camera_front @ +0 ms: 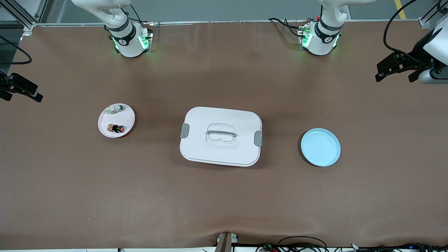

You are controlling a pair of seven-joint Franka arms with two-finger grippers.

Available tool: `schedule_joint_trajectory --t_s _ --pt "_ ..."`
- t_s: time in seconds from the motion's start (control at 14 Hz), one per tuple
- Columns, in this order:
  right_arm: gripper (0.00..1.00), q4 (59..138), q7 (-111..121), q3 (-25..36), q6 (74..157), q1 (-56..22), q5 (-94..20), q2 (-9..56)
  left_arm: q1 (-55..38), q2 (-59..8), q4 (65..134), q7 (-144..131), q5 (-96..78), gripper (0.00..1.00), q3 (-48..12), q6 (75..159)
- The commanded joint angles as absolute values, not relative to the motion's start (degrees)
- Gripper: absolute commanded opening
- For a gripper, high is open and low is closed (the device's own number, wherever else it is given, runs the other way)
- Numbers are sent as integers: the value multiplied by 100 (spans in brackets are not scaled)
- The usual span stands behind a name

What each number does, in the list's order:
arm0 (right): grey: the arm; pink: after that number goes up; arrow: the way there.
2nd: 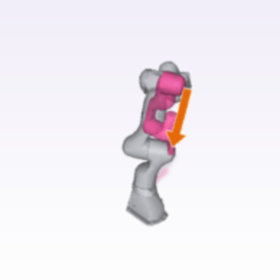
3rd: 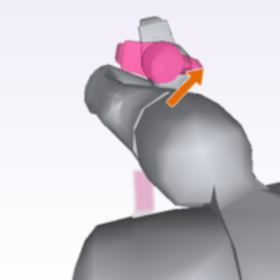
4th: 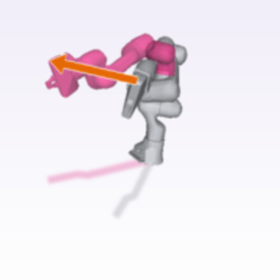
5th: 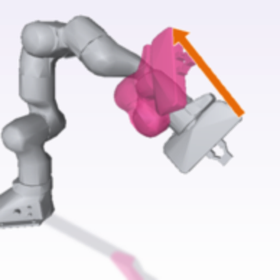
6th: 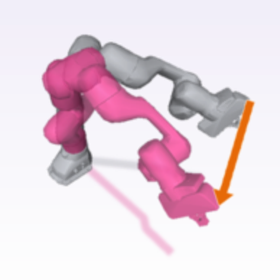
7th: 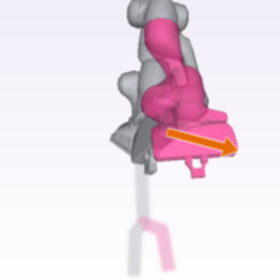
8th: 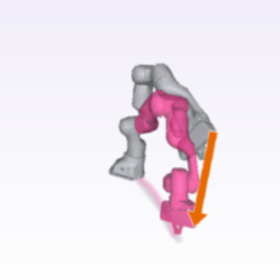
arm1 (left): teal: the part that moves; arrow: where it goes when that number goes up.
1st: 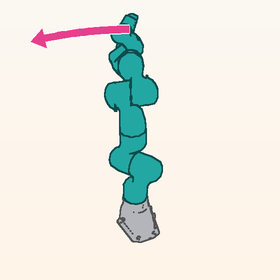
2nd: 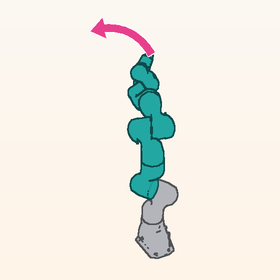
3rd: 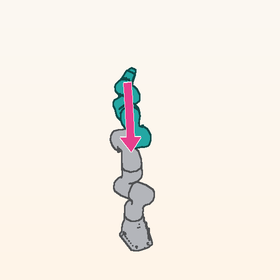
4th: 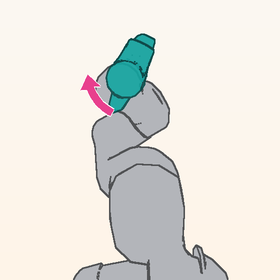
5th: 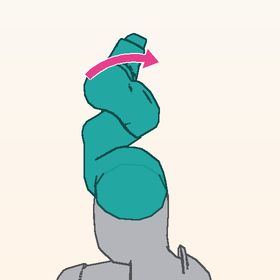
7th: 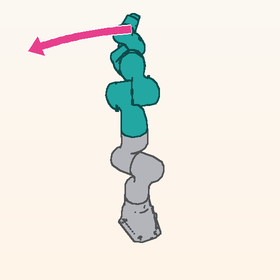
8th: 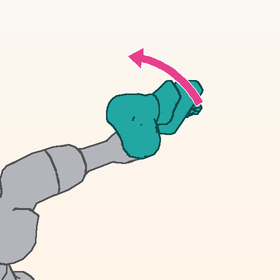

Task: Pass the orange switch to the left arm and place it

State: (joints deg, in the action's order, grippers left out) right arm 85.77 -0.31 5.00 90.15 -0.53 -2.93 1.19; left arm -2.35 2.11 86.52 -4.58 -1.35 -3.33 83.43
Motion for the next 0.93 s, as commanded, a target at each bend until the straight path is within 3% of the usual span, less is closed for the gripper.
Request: schedule_joint_trajectory --t_s 0.0,0.86 --pt "100 8446 -53 466 8991 -9 -264 220 -202 167 8525 -439 -105 100 -352 8262" --pt "100 8499 -79 448 8912 -132 -255 439 -202 158 8499 -474 -53 100 -334 8262"
